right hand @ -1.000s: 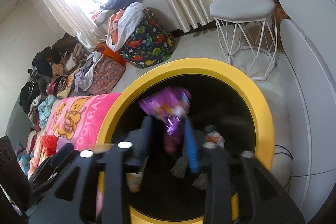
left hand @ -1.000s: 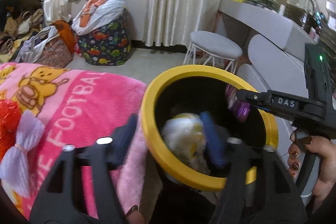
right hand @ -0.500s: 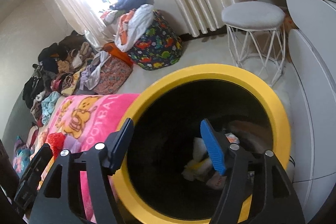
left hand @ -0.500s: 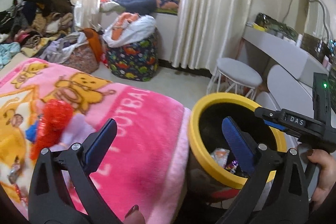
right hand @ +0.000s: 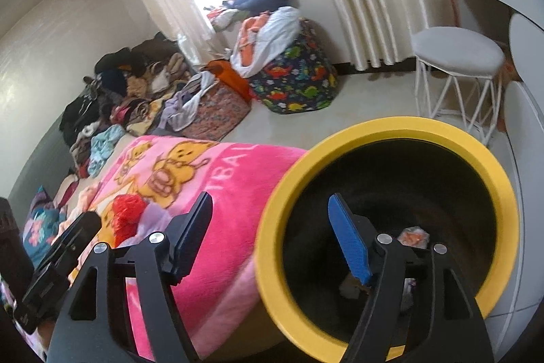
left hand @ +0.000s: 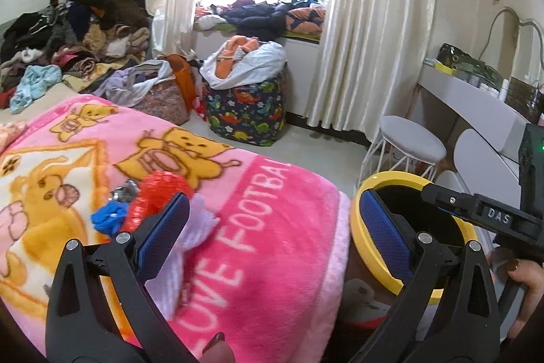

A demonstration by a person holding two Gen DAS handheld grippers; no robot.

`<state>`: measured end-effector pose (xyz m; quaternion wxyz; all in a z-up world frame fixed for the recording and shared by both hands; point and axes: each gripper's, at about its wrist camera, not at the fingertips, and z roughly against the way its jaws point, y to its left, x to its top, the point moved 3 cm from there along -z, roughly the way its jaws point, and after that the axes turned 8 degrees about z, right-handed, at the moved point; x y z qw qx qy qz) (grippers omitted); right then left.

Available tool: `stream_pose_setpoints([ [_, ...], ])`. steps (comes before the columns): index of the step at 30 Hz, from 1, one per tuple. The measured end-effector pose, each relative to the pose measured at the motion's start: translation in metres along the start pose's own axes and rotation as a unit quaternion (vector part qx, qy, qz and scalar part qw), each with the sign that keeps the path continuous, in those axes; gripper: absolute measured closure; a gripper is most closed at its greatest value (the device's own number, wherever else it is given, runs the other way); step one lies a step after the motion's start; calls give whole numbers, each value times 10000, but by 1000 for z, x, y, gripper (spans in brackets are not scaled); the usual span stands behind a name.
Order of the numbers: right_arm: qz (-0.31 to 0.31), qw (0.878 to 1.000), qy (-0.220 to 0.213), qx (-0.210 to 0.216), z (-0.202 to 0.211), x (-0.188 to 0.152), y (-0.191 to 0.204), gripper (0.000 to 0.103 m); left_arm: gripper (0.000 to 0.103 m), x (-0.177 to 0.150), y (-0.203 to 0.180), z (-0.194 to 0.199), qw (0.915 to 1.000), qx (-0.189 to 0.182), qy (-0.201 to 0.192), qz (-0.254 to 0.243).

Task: Collect trash
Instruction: 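Move both open tools back to the trash on the blanket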

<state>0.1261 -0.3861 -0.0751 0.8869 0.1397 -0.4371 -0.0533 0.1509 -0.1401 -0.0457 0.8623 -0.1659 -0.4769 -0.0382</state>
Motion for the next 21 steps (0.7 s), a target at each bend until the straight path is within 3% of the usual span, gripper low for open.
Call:
stream_pose_setpoints([
  [21,1041,9911,401,730,-28,-21,109,35,11,9,100,34,9944,613,-253,818],
])
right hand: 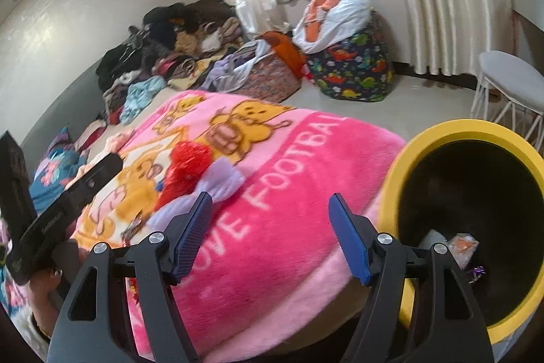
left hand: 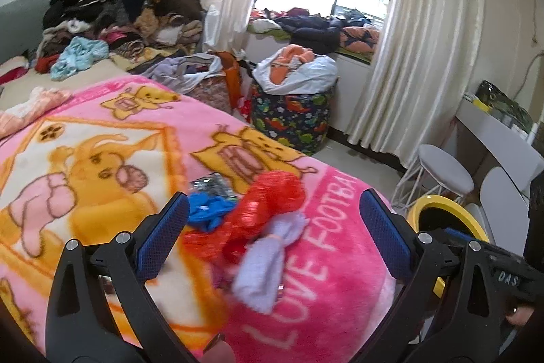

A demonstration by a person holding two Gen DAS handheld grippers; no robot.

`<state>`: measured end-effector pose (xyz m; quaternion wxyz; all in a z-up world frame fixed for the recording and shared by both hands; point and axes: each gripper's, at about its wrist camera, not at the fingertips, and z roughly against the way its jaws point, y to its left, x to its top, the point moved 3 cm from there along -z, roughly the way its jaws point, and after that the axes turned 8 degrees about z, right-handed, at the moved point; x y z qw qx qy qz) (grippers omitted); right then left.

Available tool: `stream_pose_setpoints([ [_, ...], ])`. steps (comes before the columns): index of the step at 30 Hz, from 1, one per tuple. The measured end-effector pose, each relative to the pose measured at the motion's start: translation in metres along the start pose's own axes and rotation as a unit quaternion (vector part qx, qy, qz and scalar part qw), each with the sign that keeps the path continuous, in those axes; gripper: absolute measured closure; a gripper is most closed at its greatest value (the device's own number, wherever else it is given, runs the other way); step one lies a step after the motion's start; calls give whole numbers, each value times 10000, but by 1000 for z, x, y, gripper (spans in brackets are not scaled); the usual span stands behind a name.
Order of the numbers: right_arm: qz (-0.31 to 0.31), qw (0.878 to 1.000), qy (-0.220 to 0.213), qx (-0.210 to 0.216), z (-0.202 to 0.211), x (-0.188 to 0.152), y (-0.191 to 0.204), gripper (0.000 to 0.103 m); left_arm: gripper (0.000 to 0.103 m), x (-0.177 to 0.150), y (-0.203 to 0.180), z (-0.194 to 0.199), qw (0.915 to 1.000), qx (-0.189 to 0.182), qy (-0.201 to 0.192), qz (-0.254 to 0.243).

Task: Collect trash
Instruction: 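Move both open tools back to the trash on the blanket, then grasp white foam net with right tool while left grasps red plastic bag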

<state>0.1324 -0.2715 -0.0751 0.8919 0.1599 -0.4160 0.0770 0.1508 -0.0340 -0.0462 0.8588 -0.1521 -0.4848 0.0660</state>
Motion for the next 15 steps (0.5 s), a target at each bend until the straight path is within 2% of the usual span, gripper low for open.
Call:
stream_pose_setpoints([
  [7,261,9987,197,390,-18,-3,39,35,12,6,46,2,9989,350,34,321],
  [12,454,9963,390,614,-34,-5,64,35,29,4,77,-3,9968,531,298,521],
  [15,441,9948,502,763,-44,-5,74,35,38,-4,87,-6,9961,582,477,468],
])
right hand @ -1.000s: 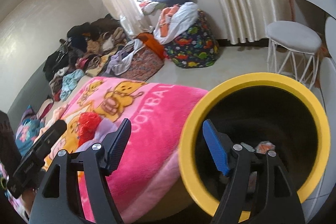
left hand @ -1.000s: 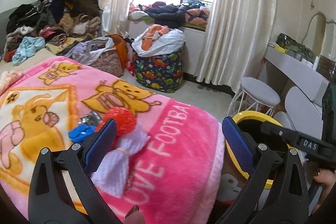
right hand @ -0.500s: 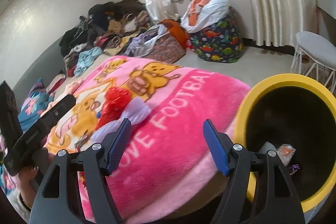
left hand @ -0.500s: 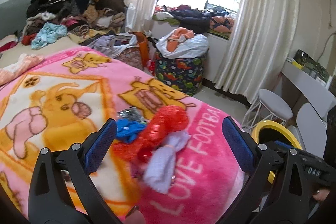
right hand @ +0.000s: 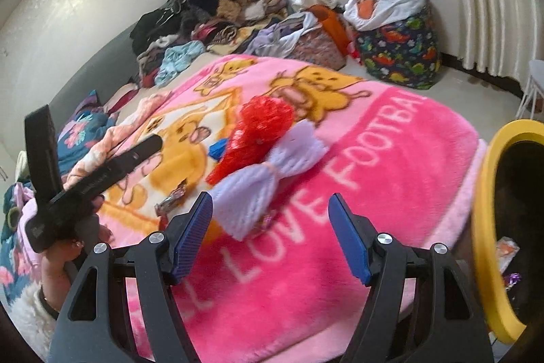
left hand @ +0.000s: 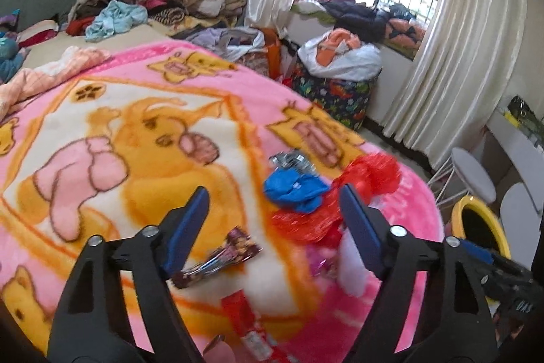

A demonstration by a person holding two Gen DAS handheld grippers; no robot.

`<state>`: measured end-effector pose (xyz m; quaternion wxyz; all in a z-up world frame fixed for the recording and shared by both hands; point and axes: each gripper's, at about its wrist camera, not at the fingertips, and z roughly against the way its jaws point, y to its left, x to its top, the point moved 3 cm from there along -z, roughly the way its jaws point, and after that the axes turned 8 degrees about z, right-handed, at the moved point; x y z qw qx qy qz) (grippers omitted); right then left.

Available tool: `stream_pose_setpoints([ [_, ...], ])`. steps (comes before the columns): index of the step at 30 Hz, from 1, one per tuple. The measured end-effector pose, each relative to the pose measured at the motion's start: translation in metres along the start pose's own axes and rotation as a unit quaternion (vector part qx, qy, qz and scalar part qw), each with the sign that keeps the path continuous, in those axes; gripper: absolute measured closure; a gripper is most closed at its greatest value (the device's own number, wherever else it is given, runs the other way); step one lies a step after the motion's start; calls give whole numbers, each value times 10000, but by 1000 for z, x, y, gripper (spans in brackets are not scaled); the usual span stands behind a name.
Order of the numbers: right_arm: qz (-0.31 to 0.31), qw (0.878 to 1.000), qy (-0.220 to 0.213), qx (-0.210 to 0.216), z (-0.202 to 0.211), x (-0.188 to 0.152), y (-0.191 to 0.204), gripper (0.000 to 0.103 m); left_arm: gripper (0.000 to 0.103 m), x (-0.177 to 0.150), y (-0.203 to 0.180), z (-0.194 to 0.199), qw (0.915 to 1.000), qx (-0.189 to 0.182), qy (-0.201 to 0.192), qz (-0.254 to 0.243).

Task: Collect trash
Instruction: 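Grasp white foam net with right tool while left grasps red plastic bag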

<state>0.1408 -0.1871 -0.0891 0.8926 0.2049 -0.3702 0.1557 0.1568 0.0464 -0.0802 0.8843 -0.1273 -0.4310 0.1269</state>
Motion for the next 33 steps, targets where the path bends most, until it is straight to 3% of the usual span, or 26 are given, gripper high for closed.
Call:
stream_pose_setpoints([
  [6,-139,9997,134,177,-19,8,9,41,53,-14,9,-12,9990,19,397,-212],
  [9,-152,9994,197,246,-28,13,13,45,55,-19,7,-16,9976,-9,547,-416],
  [18,-287,9976,553,290,-64,22,17,53,56,-28,-7,-28,9894,-123,807,-1201],
  [25,-853,9911,801,636,-89,20,-2,63,56,-34,-18,-36,9818,-203,902,-1659],
  [29,-871,9899,847,729,-91,18,-6,85,56,-32,-25,-41,9800,-326,928,-1728],
  [33,-872,9906,778,707,-79,14,-18,89,56,-31,-34,-49,9787,-443,989,-1742],
])
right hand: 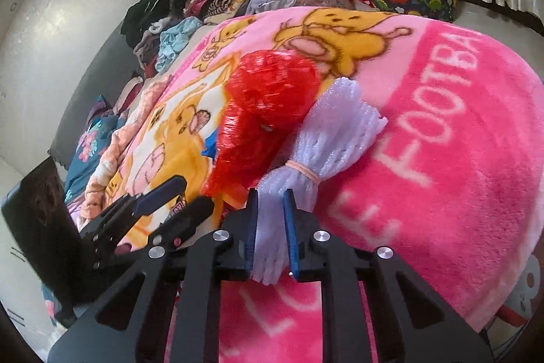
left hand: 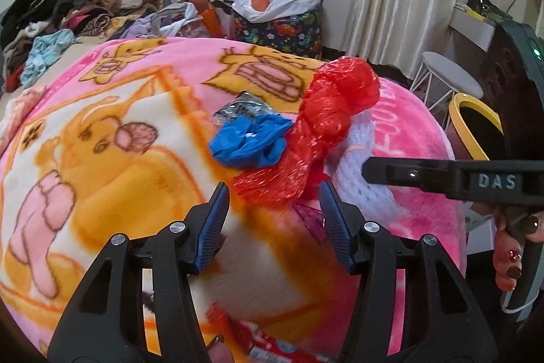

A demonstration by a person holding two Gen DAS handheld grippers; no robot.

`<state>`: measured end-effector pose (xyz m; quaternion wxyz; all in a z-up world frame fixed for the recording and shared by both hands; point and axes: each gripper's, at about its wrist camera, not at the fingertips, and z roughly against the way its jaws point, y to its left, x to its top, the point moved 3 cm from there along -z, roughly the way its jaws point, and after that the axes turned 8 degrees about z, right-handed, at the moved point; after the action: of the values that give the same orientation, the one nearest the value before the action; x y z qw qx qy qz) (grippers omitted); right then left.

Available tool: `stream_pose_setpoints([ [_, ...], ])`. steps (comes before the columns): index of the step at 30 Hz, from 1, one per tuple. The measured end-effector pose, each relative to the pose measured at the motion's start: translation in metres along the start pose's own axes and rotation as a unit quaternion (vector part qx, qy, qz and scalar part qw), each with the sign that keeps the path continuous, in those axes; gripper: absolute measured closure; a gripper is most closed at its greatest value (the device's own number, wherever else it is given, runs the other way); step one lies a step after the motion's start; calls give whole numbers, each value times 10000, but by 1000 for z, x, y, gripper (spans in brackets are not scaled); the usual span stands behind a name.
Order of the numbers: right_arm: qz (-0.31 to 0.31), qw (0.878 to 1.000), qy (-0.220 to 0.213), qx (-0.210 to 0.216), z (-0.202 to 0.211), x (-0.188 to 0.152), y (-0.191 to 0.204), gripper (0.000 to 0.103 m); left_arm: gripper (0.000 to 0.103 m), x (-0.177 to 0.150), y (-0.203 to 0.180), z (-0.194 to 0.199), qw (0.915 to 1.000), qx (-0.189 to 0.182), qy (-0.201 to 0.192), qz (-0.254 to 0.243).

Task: Collect trash
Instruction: 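Grasp white foam net with right tool while left grasps red plastic bag, then carry the held foam net and red bag over the yellow-rimmed bin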

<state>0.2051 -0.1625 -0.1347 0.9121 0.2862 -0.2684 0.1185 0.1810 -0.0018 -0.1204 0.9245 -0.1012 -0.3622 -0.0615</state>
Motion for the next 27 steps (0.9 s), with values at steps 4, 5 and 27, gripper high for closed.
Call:
stream_pose_setpoints([
  [4,-73,9999,-156,-6,17,-6,-13,89,72,1,-8,-10,9999,-9,93,-53],
  [5,-78,9998,-186,-4,21,-7,-14,89,75,0,-10,-13,9999,-69,139,-34],
  [27,207,9949,-973,-186,96,-9,-17,92,102,21,-37,38,9961,-539,-598,349],
])
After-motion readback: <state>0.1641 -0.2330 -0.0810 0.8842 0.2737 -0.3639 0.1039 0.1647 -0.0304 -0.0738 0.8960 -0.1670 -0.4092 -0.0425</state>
